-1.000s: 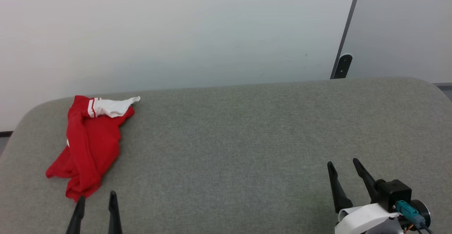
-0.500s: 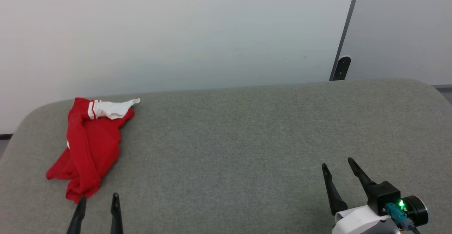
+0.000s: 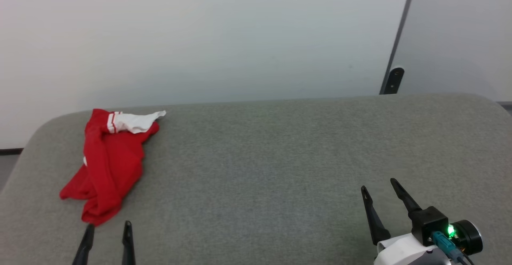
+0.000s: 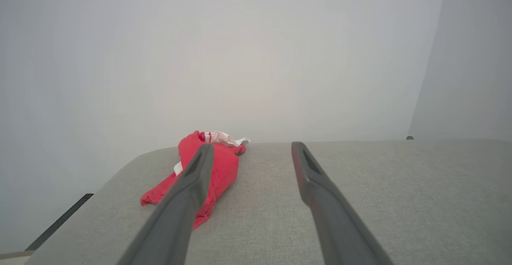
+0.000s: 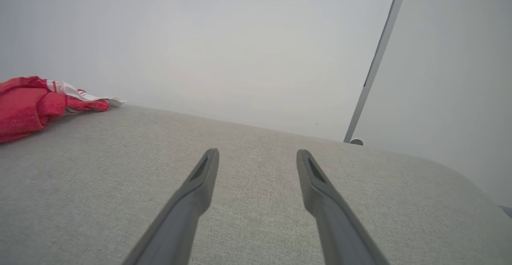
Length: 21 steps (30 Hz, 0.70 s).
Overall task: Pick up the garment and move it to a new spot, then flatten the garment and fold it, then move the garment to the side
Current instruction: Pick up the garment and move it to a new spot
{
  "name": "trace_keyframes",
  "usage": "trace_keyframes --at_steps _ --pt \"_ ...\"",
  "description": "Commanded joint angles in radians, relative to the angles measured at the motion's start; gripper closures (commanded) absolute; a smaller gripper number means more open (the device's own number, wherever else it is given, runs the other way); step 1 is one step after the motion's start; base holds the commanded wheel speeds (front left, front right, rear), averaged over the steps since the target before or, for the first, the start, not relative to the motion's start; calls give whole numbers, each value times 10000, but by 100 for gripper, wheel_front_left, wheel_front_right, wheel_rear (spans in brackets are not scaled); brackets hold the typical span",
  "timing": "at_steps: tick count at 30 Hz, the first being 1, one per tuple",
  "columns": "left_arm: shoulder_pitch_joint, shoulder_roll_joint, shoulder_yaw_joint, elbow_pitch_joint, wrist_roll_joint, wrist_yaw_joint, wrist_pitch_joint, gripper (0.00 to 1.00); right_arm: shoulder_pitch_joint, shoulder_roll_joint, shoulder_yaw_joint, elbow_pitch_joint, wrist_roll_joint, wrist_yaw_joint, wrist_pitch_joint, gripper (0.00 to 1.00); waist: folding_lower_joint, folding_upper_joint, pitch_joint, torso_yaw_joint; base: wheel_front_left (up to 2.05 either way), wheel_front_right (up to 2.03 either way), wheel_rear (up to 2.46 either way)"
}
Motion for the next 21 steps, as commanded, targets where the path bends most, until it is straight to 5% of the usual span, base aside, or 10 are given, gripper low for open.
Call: trace_keyframes --at_steps 1,21 --pt "-36 14 100 35 -63 -74 -7 0 52 -9 86 1 -1 -14 -14 0 -1 0 -62 229 0 0 0" --pt "287 461 834 423 -421 -339 -7 0 211 -8 1816 298 1005 -14 -13 0 -1 0 -819 2522 0 0 0"
